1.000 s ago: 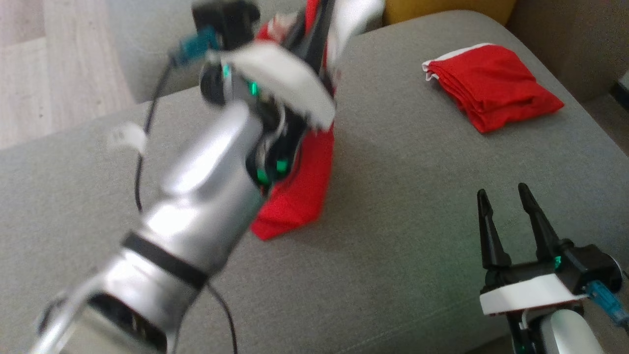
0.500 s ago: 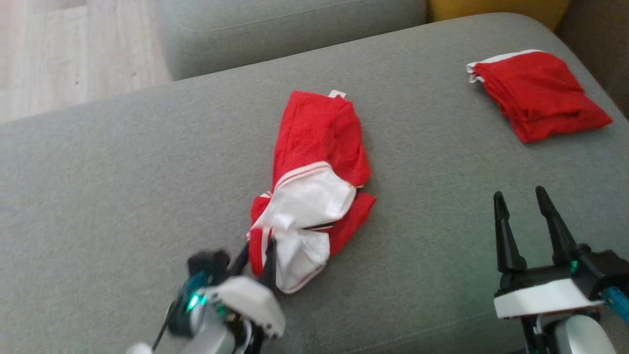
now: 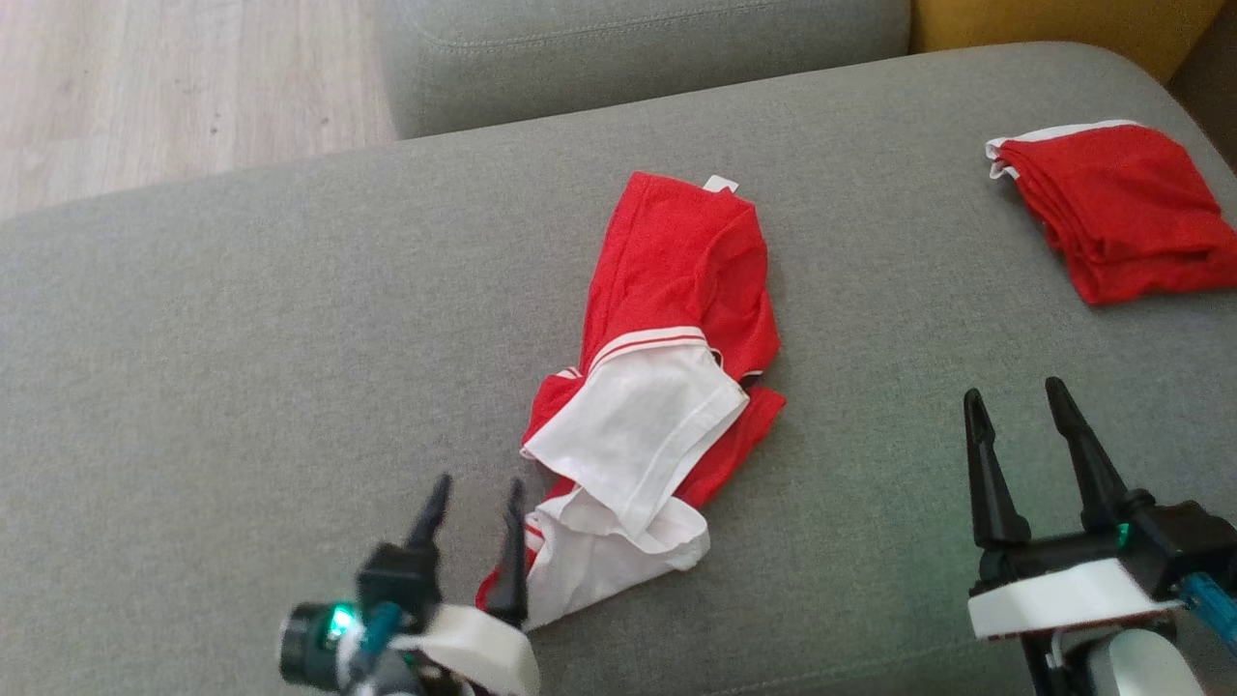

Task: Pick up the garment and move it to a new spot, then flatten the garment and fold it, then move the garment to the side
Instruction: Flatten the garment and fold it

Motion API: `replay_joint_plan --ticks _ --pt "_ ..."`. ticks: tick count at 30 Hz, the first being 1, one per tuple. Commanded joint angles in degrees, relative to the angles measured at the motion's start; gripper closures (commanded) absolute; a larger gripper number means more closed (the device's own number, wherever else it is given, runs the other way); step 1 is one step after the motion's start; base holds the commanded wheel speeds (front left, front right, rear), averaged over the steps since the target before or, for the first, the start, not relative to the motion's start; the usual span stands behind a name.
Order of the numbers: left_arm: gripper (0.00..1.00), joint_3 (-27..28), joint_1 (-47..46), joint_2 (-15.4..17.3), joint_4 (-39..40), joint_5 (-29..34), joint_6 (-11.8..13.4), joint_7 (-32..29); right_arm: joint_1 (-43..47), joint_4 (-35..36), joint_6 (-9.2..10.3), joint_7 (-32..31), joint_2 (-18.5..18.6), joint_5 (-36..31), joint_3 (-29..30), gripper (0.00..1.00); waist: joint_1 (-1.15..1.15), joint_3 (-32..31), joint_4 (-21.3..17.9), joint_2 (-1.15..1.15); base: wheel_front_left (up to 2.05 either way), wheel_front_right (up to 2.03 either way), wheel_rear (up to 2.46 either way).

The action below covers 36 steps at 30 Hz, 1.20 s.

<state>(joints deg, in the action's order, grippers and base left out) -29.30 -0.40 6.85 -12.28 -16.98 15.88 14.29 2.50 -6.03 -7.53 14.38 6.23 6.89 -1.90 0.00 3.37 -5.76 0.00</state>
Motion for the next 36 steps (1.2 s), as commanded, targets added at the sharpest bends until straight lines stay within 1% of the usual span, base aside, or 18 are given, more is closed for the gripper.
replay_joint_plan --ticks 1,4,9,14,19,21,23,24,25,26,27,30,33,36 --pt "0.0 0.38 -1.08 0.91 0.69 1.0 -0.41 -0.13 -0.72 1.73 0.04 0.62 1.17 -0.04 -1.52 0.0 0.0 -0.21 0.03 0.0 0.0 0.0 0.0" --pt "0.0 -1.88 -1.28 2.31 -2.43 3.13 -0.15 -5.0 -0.66 1.55 0.04 0.62 1.28 -0.04 -1.78 0.0 0.0 -0.48 -0.03 0.0 0.0 0.0 0.0" --pt "0.0 -4.15 -0.77 3.04 -4.83 2.41 -2.48 -10.26 -0.57 1.5 0.04 0.62 1.68 0.1 -2.09 0.0 0.0 -0.67 -0.26 0.0 0.0 0.0 0.0" --pt "0.0 -5.01 -1.07 3.15 -5.07 2.01 -3.47 -11.28 -0.45 1.53 0.04 0.62 1.96 0.15 -2.08 0.0 0.0 -0.73 -0.42 0.0 0.0 0.0 0.0" --pt "0.0 -6.75 -0.81 4.43 -4.24 1.83 -5.66 -13.65 -0.32 1.61 0.04 0.62 1.96 0.23 -1.87 0.0 0.0 -0.6 -0.4 0.0 0.0 0.0 0.0" --pt "0.0 -6.97 -1.04 5.01 -4.01 2.26 -5.51 -14.2 -0.33 1.63 0.04 0.62 1.9 0.27 -1.82 0.0 0.0 -0.41 -0.3 0.0 0.0 0.0 0.0" --pt "0.0 -6.87 -1.99 5.39 -4.13 3.01 -5.11 -13.29 -0.49 1.64 0.04 0.62 1.79 0.34 -1.8 0.0 0.0 -0.16 -0.21 0.0 0.0 0.0 0.0" --pt "0.18 -6.89 -2.61 5.48 -4.46 3.34 -5.16 -12.43 -0.59 1.62 0.04 0.62 1.73 0.37 -1.84 0.0 0.0 -0.08 -0.18 0.0 0.0 0.0 0.0" --pt "0.81 -6.97 -3.3 5.61 -4.93 3.78 -5.25 -11.51 -0.71 1.58 0.04 0.62 1.68 0.39 -1.99 0.0 0.0 -0.03 -0.26 0.0 0.0 0.0 0.0" --pt "1.0 -7.06 -3.95 5.52 -5.32 3.87 -5.6 -10.59 -0.85 1.52 0.04 0.62 1.67 0.43 -2.2 0.0 0.0 -0.02 -0.4 0.0 0.0 0.0 0.0" --pt "1.0 -7.06 -3.95 5.52 -5.32 3.87 -5.6 -10.59 -0.85 1.52 0.04 0.62 1.67 0.43 -2.2 0.0 0.0 -0.02 -0.4 0.0 0.0 0.0 0.0" --pt "1.0 -7.43 -6.06 4.67 -5.13 3.26 -7.81 -7.42 -1.07 1.36 0.04 0.62 1.64 0.52 -2.44 0.0 0.0 -0.42 -0.85 0.0 0.0 0.0 0.0" --pt "1.0 -8.59 -8.93 4.11 -4.13 2.44 -11.74 -5.85 -1.1 1.06 0.04 0.62 1.54 0.41 -2.27 0.0 0.0 -1.11 -1.54 0.0 0.0 0.0 0.0" --pt "1.0 -9.24 -13.37 2.27 -2.03 0.12 -16.56 -5.46 -1.33 0.89 0.04 0.62 1.2 0.29 -2.16 0.0 0.0 -1.73 -2.5 0.0 0.0 0.0 0.0"
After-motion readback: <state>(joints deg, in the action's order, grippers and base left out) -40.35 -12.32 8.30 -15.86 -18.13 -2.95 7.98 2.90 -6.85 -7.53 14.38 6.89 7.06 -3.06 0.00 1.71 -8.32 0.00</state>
